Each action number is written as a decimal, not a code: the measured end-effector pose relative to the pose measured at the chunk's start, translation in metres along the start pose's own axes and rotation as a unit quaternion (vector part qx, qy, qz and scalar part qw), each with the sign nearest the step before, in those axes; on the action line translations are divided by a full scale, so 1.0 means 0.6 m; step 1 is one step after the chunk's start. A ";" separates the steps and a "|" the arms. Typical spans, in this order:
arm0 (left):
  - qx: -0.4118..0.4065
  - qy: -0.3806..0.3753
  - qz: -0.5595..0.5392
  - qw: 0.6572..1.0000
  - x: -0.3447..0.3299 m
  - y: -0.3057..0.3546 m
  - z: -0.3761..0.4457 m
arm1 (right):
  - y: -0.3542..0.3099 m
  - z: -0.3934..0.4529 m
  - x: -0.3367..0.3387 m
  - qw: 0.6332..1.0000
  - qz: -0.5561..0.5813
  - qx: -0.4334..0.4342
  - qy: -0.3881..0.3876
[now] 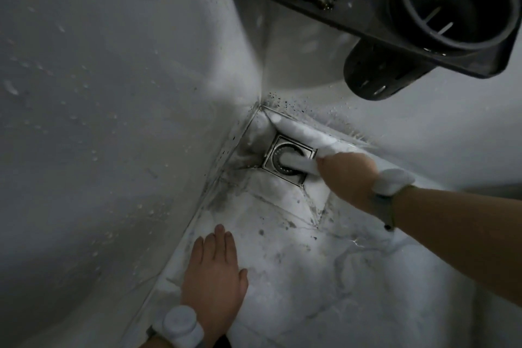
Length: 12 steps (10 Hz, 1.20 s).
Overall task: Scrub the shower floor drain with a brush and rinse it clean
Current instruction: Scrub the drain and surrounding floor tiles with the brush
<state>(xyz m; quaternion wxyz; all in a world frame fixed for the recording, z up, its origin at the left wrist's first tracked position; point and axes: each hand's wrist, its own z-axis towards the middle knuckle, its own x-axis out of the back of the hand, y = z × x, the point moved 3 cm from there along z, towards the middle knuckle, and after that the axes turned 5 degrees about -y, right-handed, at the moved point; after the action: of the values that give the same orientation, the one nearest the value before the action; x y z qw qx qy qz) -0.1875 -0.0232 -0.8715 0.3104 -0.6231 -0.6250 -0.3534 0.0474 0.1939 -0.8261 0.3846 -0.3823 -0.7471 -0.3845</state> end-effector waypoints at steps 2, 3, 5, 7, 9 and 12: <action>0.002 -0.009 -0.003 1.000 0.004 0.000 0.000 | -0.003 -0.009 0.014 1.000 -0.028 0.005 0.004; 0.000 -0.003 0.001 1.000 0.005 0.000 0.002 | -0.016 0.008 0.046 0.997 0.042 0.050 -0.037; 0.007 0.009 0.005 1.000 0.003 -0.002 0.004 | 0.033 0.011 0.052 0.999 0.028 0.002 -0.026; 0.001 0.001 0.002 1.000 0.003 0.000 0.000 | -0.041 -0.054 0.027 0.994 0.085 0.012 -0.068; 0.003 0.011 0.005 1.000 0.004 0.000 0.001 | -0.014 0.015 0.040 1.000 0.016 0.017 -0.011; 0.003 0.032 0.004 0.999 -0.001 -0.004 0.002 | -0.039 -0.061 0.026 0.997 0.059 0.014 -0.052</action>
<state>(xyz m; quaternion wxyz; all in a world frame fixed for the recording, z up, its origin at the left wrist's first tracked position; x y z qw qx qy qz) -0.1897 -0.0224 -0.8726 0.3335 -0.6127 -0.6138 -0.3697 0.0311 0.1571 -0.8042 0.3723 -0.4394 -0.7479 -0.3301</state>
